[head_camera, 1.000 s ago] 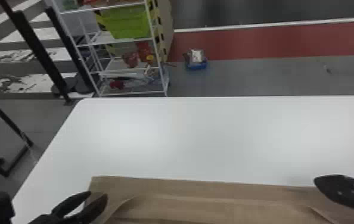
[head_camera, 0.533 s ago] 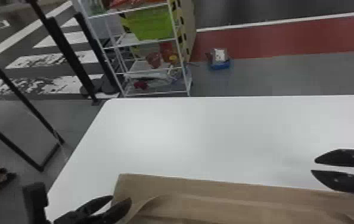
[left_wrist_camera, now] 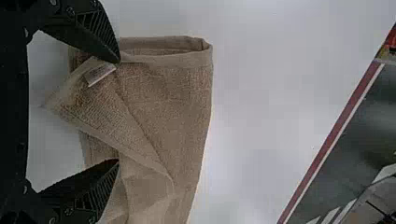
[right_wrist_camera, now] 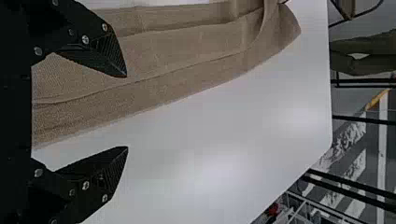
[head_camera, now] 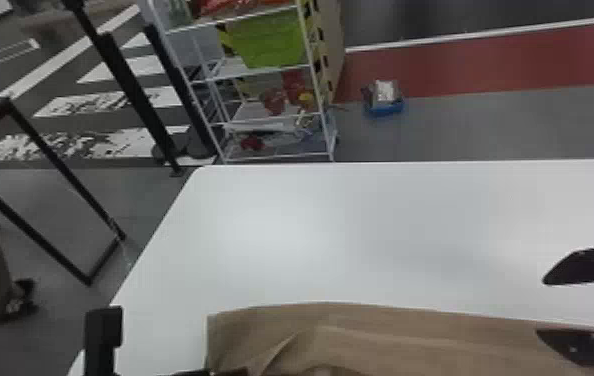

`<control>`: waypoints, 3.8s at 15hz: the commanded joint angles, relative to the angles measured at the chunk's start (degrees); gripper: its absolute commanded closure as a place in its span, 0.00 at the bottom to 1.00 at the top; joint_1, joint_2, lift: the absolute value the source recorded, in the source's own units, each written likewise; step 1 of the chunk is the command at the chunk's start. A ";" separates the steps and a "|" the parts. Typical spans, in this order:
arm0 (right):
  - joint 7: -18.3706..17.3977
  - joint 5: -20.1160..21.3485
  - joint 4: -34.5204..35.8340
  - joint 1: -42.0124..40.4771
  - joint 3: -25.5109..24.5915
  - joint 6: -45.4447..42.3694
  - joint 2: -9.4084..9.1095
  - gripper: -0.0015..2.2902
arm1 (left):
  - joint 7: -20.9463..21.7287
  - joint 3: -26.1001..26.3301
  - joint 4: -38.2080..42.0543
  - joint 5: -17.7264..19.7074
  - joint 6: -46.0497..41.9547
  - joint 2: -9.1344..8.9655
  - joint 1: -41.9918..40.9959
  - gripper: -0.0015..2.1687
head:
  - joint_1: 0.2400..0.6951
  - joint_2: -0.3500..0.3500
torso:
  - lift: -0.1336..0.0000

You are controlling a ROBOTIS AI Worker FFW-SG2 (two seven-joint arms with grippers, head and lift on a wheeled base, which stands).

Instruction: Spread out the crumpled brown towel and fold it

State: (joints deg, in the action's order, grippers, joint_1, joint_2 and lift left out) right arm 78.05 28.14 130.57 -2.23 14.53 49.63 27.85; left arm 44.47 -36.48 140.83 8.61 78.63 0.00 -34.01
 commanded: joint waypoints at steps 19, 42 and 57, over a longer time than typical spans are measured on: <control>0.28 -7.05 -9.89 6.80 4.10 -7.30 1.86 0.18 | 10.11 1.58 5.86 1.84 -0.62 -0.15 -1.76 0.07 | 1.00 0.93 | 0.07; 0.28 -3.53 -20.44 12.34 17.55 -9.94 1.24 0.58 | 8.71 2.11 -4.69 -6.24 -6.25 -0.15 9.75 0.07 | 1.00 1.00 | 0.07; 0.28 -9.77 -4.44 -4.89 7.88 -13.81 10.03 0.67 | 7.65 2.55 -6.44 -8.35 -7.48 -0.15 10.28 0.07 | 1.00 1.00 | 0.07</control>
State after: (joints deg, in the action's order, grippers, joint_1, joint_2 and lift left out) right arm 78.05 20.02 125.28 -5.51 23.80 36.19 37.40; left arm 52.05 -34.03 134.56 0.47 71.16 0.00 -23.85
